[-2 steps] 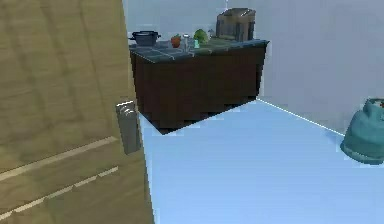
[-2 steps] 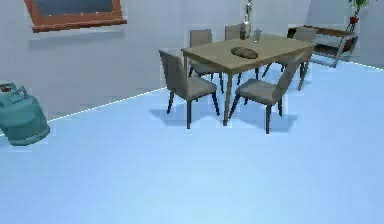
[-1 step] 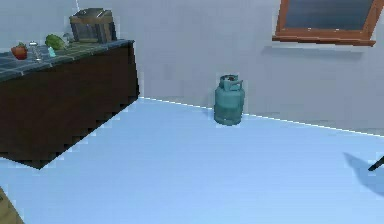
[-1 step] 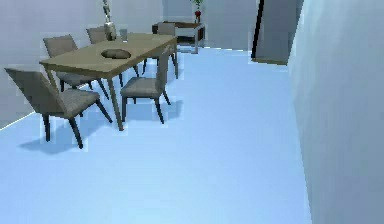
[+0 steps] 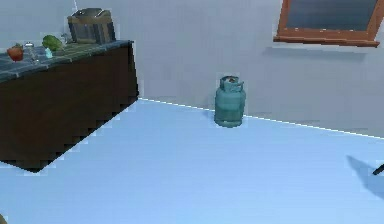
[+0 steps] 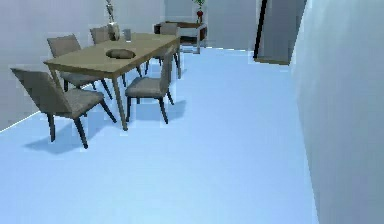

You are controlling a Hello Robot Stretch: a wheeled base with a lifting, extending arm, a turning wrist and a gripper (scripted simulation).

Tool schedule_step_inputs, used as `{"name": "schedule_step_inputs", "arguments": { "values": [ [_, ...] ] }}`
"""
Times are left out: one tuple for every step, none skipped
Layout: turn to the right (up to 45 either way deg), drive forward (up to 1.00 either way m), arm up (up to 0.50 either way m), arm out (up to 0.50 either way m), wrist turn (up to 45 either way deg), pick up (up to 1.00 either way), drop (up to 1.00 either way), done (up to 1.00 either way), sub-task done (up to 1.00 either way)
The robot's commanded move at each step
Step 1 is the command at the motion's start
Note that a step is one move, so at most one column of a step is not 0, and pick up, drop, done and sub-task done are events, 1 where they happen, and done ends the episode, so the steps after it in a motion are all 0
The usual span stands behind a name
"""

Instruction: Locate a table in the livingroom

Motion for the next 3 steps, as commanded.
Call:
{"name": "schedule_step_inputs", "arguments": {
  "values": [
    [-45.0, 0.0, 0.0, 0.0, 0.0, 0.0, 0.0, 0.0, 0.0],
    [-45.0, 0.0, 0.0, 0.0, 0.0, 0.0, 0.0, 0.0, 0.0],
    [-18.0, 0.0, 0.0, 0.0, 0.0, 0.0, 0.0, 0.0, 0.0]
  ]
}}
